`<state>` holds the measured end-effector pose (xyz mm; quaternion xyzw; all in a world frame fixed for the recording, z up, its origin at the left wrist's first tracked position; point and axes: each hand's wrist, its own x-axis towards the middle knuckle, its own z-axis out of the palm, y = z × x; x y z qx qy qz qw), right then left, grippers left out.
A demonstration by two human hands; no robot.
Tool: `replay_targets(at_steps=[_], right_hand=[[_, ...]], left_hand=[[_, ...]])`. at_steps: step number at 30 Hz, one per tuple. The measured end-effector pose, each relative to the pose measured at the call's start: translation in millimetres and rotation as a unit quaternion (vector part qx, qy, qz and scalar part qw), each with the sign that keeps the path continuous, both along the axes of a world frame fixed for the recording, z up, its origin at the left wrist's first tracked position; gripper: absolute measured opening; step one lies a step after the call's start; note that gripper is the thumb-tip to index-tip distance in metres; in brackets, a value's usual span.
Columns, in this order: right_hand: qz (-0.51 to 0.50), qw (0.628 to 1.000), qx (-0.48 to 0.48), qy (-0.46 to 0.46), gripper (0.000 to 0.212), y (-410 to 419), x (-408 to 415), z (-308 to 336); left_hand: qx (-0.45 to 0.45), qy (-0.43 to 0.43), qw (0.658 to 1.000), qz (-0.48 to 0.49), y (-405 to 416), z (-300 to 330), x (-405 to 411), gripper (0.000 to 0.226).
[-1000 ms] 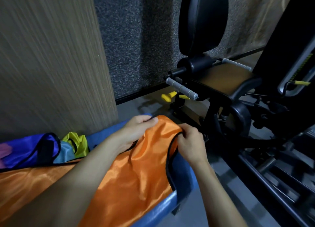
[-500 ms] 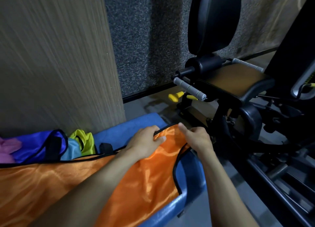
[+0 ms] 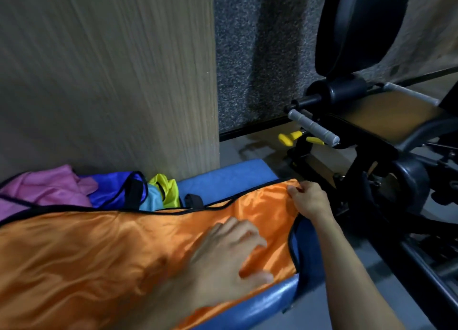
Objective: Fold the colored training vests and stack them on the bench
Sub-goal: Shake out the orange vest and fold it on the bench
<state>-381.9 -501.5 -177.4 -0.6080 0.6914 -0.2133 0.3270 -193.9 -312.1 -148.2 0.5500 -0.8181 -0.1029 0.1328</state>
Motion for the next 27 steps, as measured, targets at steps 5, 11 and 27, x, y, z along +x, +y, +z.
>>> replay_targets(at_steps=[5,11,27], right_hand=[[-0.023,0.996,-0.073,-0.042,0.044,9.5,2.9,13.9],[-0.044,0.989,-0.138,-0.039,0.042,16.8,-17.2,39.6],[0.369,0.915,-0.164,-0.011,0.021,108.9,112.4,61.4]], left_hand=[[-0.02,-0.066,0.997,-0.027,35.8,-14.7,-12.4,0.045],[0.004,0.15,0.989,0.011,46.1,-1.1,-41.7,0.017],[-0.114,-0.225,0.912,0.323,52.4,27.4,111.9,0.054]])
